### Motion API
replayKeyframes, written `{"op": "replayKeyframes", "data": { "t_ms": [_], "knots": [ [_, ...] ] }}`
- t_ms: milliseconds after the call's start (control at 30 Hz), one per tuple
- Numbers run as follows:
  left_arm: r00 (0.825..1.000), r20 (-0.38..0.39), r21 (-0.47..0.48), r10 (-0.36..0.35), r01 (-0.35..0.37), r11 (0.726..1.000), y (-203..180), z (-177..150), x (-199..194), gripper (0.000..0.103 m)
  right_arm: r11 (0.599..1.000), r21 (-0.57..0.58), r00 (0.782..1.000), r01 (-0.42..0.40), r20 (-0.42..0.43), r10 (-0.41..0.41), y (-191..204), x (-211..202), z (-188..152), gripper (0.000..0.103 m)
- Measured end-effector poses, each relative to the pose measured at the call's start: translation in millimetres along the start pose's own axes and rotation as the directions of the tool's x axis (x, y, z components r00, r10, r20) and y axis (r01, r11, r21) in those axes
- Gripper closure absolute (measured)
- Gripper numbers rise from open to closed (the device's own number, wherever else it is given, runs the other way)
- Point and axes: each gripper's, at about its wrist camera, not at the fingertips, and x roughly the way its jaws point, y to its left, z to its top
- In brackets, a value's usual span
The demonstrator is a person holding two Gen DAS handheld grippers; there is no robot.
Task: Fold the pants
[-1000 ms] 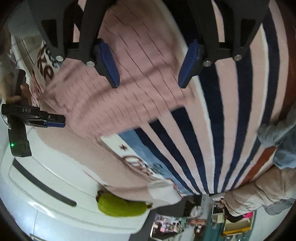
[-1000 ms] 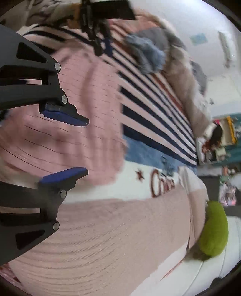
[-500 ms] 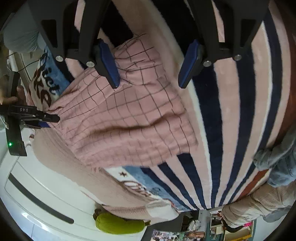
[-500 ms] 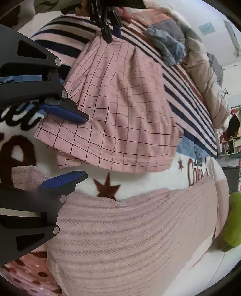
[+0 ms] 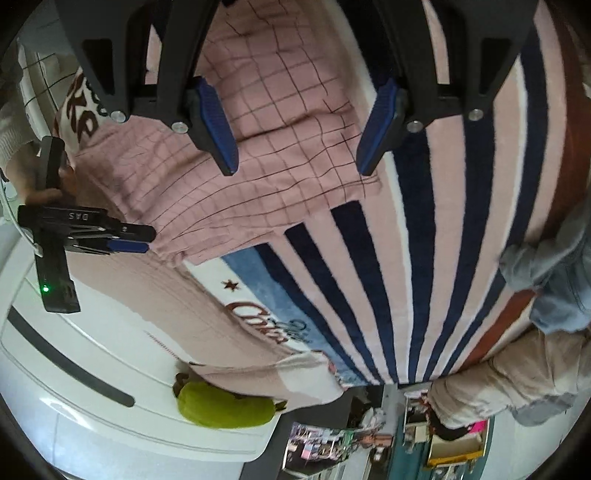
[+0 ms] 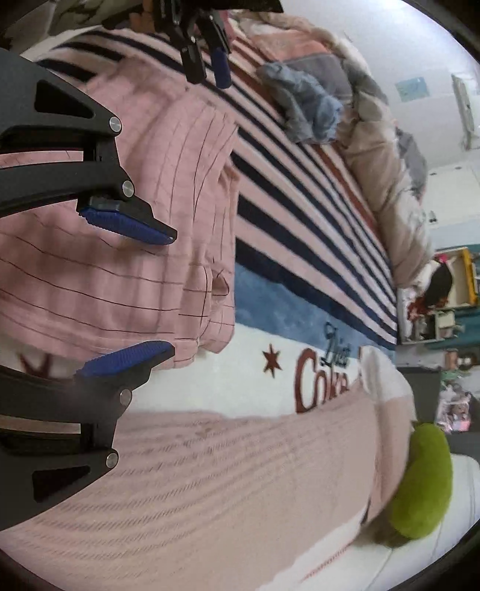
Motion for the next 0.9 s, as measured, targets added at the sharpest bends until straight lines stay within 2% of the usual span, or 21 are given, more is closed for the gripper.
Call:
{"op": "replayKeyframes", "data": {
  "t_ms": [67,133,267,400,500,633,733,800,867,900],
  "knots": [
    [1.0,-0.012,-0.014,0.01,-0.01,1.0,3.6,-2.7,9.0,0.041,1.0,0.008,0.999,0.028,-0.017,-0.028,-6.9,16.1,2.9,0.053],
    [1.0,-0.021,-0.026,0.022,-0.023,0.999,7.4,-5.5,16.9,0.041,0.998,0.039,0.998,0.058,-0.034,-0.057,-14.5,26.6,5.2,0.049],
    [0.999,-0.037,-0.064,0.001,-0.003,0.998,15.2,-9.3,21.1,0.04,0.996,0.054,0.997,0.072,-0.037,-0.07,-21.5,28.4,0.8,0.046],
    [0.998,-0.034,-0.107,-0.046,0.042,0.993,21.8,-11.3,10.7,0.038,0.995,0.103,1.0,0.01,-0.029,-0.007,-26.5,10.8,-4.1,0.043],
    [0.992,-0.06,-0.147,-0.11,0.1,0.984,28.3,-15.7,8.7,0.038,0.991,0.121,0.995,-0.061,-0.067,0.07,-28.6,-2.6,-15.5,0.03],
    [0.975,-0.103,-0.215,-0.196,0.171,0.962,33.2,-26.2,16.0,0.038,0.972,0.16,0.971,-0.173,-0.136,0.196,-28.1,-2.9,-36.0,0.03],
    [0.956,-0.13,-0.256,-0.264,0.225,0.94,31.6,-33.1,24.3,0.038,0.978,0.133,0.968,-0.161,-0.171,0.183,-20.2,4.8,-44.2,0.031],
    [0.95,-0.137,-0.272,-0.281,0.237,0.933,29.0,-36.4,29.4,0.039,0.974,0.134,0.961,-0.183,-0.185,0.206,-15.9,9.9,-46.8,0.033],
    [0.952,-0.135,-0.259,-0.276,0.235,0.937,24.9,-35.0,29.5,0.055,0.961,0.175,0.947,-0.213,-0.205,0.247,-14.8,18.6,-50.0,0.043],
    [0.949,-0.135,-0.249,-0.285,0.245,0.937,20.6,-33.8,30.0,0.059,0.966,0.163,0.95,-0.202,-0.207,0.234,-12.4,21.1,-50.3,0.049]
  ]
}}
